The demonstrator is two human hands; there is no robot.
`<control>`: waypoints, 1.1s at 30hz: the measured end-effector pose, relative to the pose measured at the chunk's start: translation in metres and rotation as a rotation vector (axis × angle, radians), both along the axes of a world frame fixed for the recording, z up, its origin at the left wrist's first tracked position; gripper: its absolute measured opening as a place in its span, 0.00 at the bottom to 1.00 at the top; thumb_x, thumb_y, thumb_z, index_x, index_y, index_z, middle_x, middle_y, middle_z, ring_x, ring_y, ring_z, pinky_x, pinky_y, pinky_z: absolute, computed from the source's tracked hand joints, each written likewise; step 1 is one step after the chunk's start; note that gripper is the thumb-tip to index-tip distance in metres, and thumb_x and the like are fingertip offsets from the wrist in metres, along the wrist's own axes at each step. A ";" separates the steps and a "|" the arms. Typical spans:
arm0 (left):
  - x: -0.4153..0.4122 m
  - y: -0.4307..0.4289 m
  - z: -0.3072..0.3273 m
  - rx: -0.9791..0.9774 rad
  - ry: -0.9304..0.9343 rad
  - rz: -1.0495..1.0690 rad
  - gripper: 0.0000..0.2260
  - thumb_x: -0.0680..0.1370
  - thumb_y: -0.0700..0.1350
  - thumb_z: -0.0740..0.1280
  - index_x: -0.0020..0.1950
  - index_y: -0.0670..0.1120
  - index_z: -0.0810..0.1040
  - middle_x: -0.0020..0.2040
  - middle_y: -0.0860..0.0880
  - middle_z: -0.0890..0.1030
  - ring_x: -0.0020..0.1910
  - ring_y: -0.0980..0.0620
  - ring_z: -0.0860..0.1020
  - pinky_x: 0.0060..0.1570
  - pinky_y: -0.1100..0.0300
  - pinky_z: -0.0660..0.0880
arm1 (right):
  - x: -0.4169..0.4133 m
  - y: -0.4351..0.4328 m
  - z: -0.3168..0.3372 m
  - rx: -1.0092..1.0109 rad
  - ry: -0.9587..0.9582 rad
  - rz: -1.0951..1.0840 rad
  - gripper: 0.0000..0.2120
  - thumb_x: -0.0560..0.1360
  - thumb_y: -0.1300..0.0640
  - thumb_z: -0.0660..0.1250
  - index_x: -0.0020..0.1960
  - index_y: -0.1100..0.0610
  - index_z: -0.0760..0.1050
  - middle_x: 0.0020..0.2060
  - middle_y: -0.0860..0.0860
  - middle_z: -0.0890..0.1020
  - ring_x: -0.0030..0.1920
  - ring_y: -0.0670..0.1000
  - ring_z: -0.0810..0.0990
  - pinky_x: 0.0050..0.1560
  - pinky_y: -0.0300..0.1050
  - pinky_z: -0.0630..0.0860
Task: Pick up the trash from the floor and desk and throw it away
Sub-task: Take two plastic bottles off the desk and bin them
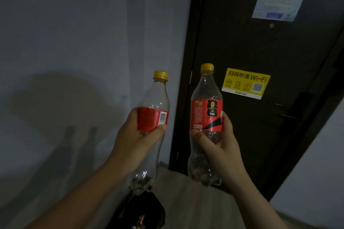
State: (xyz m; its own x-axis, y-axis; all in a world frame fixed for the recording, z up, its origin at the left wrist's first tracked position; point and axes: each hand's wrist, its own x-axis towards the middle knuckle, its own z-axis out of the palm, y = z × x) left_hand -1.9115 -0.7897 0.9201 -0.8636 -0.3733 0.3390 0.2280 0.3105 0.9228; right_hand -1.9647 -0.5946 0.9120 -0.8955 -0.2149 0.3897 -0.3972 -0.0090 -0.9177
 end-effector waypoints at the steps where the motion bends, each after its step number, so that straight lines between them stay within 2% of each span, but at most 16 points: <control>1: -0.013 0.003 -0.001 0.009 0.001 0.022 0.17 0.70 0.50 0.73 0.54 0.60 0.71 0.46 0.55 0.80 0.43 0.58 0.80 0.40 0.66 0.74 | -0.016 0.002 0.001 0.005 -0.001 0.023 0.36 0.64 0.45 0.73 0.65 0.31 0.58 0.49 0.26 0.75 0.50 0.32 0.78 0.37 0.23 0.73; 4: -0.047 0.010 -0.006 0.027 -0.002 0.088 0.15 0.70 0.49 0.73 0.52 0.59 0.72 0.45 0.54 0.80 0.40 0.60 0.80 0.38 0.67 0.73 | -0.062 0.006 0.001 0.010 -0.007 0.099 0.33 0.65 0.47 0.72 0.59 0.26 0.58 0.48 0.26 0.76 0.50 0.32 0.78 0.37 0.23 0.73; 7: -0.075 0.017 -0.017 0.056 -0.005 0.155 0.15 0.70 0.46 0.73 0.50 0.58 0.72 0.45 0.54 0.80 0.39 0.62 0.80 0.34 0.69 0.75 | -0.104 0.008 -0.007 0.030 -0.027 0.170 0.34 0.65 0.49 0.73 0.61 0.29 0.58 0.48 0.27 0.77 0.50 0.33 0.79 0.38 0.24 0.74; 10: -0.096 0.017 -0.034 0.080 -0.062 0.202 0.15 0.70 0.45 0.73 0.52 0.57 0.72 0.46 0.53 0.80 0.42 0.57 0.80 0.40 0.64 0.78 | -0.137 0.004 -0.025 0.058 -0.059 0.221 0.34 0.69 0.55 0.73 0.63 0.32 0.57 0.46 0.25 0.76 0.49 0.31 0.78 0.37 0.23 0.73; 13: -0.113 0.010 -0.051 0.096 -0.115 0.228 0.15 0.70 0.46 0.73 0.52 0.55 0.72 0.46 0.50 0.80 0.42 0.52 0.80 0.38 0.64 0.74 | -0.162 -0.007 -0.044 0.104 -0.112 0.254 0.34 0.70 0.56 0.72 0.63 0.32 0.57 0.45 0.24 0.75 0.48 0.29 0.77 0.36 0.22 0.72; 16: -0.132 -0.005 -0.071 0.119 -0.157 0.250 0.15 0.69 0.49 0.75 0.50 0.57 0.72 0.46 0.48 0.80 0.44 0.47 0.80 0.42 0.56 0.77 | -0.188 -0.023 -0.065 0.137 -0.157 0.272 0.34 0.69 0.57 0.72 0.63 0.34 0.58 0.49 0.34 0.78 0.49 0.31 0.78 0.36 0.23 0.73; 18: -0.144 -0.019 -0.085 0.150 -0.186 0.276 0.16 0.64 0.55 0.73 0.49 0.62 0.72 0.46 0.50 0.80 0.44 0.48 0.81 0.45 0.53 0.79 | -0.202 -0.038 -0.078 0.176 -0.184 0.282 0.32 0.69 0.57 0.72 0.61 0.33 0.60 0.50 0.36 0.76 0.48 0.31 0.78 0.36 0.23 0.73; 21: -0.163 -0.044 -0.110 0.171 -0.239 0.307 0.16 0.62 0.59 0.71 0.47 0.66 0.72 0.45 0.54 0.80 0.42 0.53 0.81 0.43 0.56 0.78 | -0.224 -0.063 -0.100 0.236 -0.229 0.278 0.32 0.69 0.55 0.72 0.63 0.33 0.58 0.47 0.33 0.75 0.46 0.27 0.76 0.35 0.22 0.72; 23: -0.175 -0.064 -0.127 0.200 -0.265 0.358 0.16 0.62 0.58 0.72 0.48 0.63 0.73 0.43 0.53 0.80 0.41 0.54 0.81 0.41 0.59 0.77 | -0.237 -0.082 -0.113 0.277 -0.263 0.271 0.35 0.67 0.50 0.72 0.68 0.38 0.58 0.49 0.32 0.74 0.48 0.31 0.78 0.38 0.27 0.74; 25: -0.186 -0.084 -0.145 0.209 -0.290 0.402 0.16 0.66 0.55 0.74 0.48 0.61 0.72 0.41 0.54 0.80 0.37 0.58 0.80 0.36 0.65 0.74 | -0.251 -0.101 -0.128 0.317 -0.312 0.268 0.40 0.63 0.45 0.72 0.71 0.39 0.57 0.50 0.33 0.74 0.49 0.34 0.77 0.42 0.31 0.73; 27: -0.196 -0.099 -0.162 0.224 -0.315 0.429 0.14 0.68 0.51 0.74 0.49 0.59 0.73 0.39 0.54 0.80 0.33 0.62 0.79 0.30 0.72 0.71 | -0.266 -0.118 -0.147 0.352 -0.358 0.261 0.40 0.65 0.46 0.73 0.72 0.39 0.56 0.48 0.33 0.74 0.48 0.32 0.76 0.41 0.30 0.70; 30: -0.208 -0.119 -0.191 0.261 -0.369 0.455 0.13 0.69 0.47 0.73 0.48 0.56 0.72 0.36 0.51 0.79 0.30 0.64 0.78 0.25 0.75 0.69 | -0.283 -0.138 -0.177 0.442 -0.407 0.232 0.39 0.69 0.49 0.74 0.72 0.39 0.56 0.45 0.30 0.72 0.42 0.24 0.73 0.38 0.28 0.66; 33: -0.214 -0.133 -0.221 0.265 -0.486 0.442 0.16 0.71 0.47 0.73 0.54 0.54 0.71 0.40 0.50 0.79 0.31 0.64 0.78 0.25 0.75 0.69 | -0.293 -0.148 -0.209 0.489 -0.465 0.226 0.36 0.69 0.50 0.74 0.70 0.39 0.58 0.44 0.32 0.74 0.42 0.30 0.76 0.34 0.28 0.70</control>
